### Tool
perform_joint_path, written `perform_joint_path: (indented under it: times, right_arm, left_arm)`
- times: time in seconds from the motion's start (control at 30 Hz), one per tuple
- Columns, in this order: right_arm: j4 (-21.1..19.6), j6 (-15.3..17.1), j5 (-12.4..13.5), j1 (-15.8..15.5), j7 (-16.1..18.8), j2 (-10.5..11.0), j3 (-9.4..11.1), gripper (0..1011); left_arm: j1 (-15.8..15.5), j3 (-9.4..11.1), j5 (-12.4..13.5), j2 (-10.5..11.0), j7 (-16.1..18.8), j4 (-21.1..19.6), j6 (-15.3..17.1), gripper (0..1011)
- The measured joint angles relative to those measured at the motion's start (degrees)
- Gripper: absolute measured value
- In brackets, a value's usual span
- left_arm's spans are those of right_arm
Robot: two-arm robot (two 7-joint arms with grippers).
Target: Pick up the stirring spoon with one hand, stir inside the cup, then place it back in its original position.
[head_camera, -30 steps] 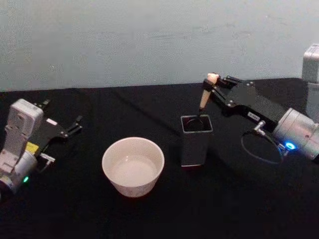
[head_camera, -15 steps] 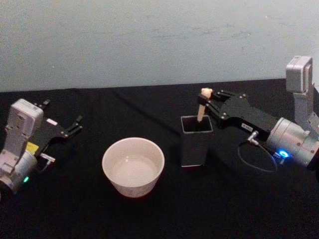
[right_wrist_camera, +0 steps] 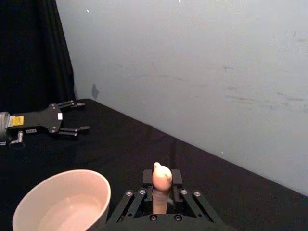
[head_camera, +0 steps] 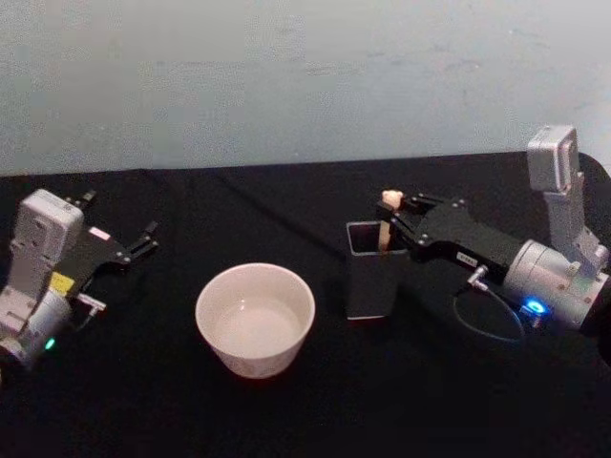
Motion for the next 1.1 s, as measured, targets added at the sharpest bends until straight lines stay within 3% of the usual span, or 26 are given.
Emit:
perform_joint_path:
  times: [1.1]
  right_arm:
    - [1.39, 1.27, -0.47, 0.61, 0.19, -0.46, -0.16, 228]
  left_arm:
    - [0.0, 0.0, 0.01, 0.0, 0.0, 0.0, 0.0, 1001]
